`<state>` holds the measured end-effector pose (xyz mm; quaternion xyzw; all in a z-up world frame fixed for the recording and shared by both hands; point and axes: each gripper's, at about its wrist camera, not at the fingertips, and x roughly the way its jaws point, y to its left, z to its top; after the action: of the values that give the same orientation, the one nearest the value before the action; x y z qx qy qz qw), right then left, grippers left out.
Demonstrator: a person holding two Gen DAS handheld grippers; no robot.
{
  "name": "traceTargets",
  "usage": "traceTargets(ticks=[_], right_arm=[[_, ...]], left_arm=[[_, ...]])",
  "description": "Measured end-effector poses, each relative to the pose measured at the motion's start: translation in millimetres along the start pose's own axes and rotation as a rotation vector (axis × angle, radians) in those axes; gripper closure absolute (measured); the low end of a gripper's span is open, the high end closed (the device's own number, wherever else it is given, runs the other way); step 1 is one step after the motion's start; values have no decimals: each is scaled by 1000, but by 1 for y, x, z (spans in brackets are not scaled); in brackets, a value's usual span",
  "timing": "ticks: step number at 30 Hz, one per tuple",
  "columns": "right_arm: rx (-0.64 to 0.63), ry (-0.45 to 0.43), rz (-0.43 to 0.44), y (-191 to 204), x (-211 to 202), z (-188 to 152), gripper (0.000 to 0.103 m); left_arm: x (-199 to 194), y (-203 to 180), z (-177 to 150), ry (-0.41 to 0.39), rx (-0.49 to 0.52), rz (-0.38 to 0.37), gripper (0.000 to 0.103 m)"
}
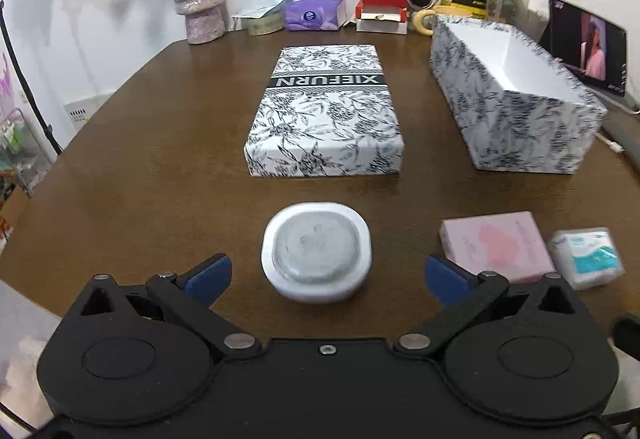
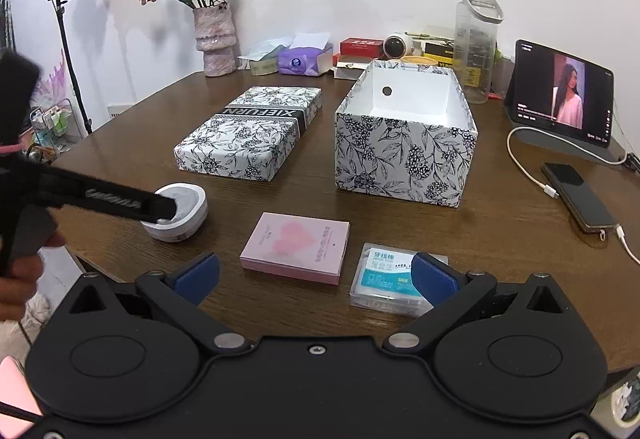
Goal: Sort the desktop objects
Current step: 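Close the left gripper on the white round compact case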
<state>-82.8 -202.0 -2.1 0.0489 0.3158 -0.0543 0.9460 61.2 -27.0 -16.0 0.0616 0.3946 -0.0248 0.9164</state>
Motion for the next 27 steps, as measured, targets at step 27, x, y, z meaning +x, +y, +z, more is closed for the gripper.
traceTargets(ticks=[27], right_arm=[[-55, 54, 58, -13, 47, 22, 0]], left_arm=[[79, 2, 25, 167, 9, 56, 0]])
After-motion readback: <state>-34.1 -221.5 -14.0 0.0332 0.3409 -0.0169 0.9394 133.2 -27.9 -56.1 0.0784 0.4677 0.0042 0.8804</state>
